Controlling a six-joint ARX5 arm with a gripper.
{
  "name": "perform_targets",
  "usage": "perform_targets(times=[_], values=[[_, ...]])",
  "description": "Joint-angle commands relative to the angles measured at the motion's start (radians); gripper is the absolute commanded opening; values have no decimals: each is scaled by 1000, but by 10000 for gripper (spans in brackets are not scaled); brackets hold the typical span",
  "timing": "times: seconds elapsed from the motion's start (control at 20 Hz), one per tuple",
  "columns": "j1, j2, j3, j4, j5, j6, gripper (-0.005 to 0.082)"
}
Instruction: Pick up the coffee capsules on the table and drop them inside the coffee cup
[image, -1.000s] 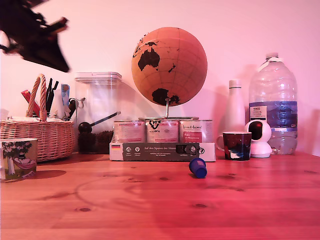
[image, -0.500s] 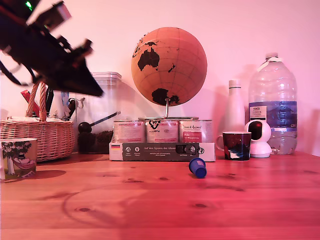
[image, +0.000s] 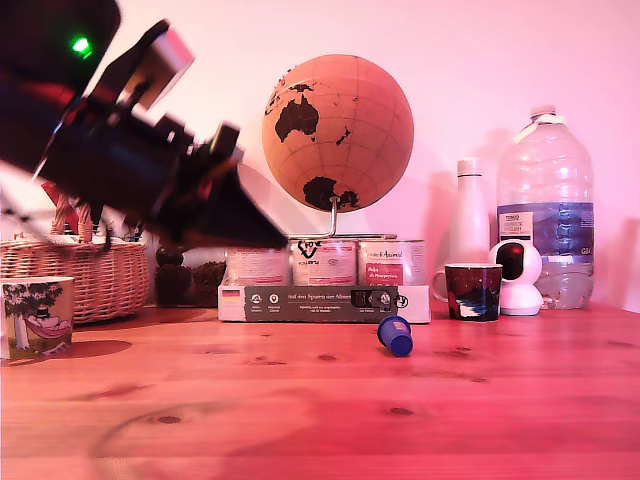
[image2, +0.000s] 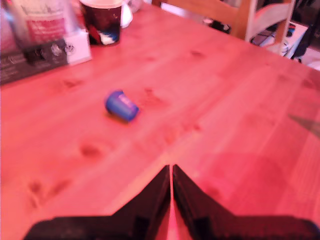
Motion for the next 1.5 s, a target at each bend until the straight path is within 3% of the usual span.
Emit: perform_targets(times=[0.0,0.45,0.5,0.65,0.7,1.25,1.45], values=[[-16,-1,-9,23,-18,-10,-24],[-38,-1,-7,31,-15,-9,-21],[-38,-1,-7,31,-16,-10,42],[-39,-1,-7,37,-19,-9,648],[-39,-1,-7,37,-19,-8,741],[-40,-1,-7,68,-38,-3,748],[-61,1,-6,114,-99,-28,748]])
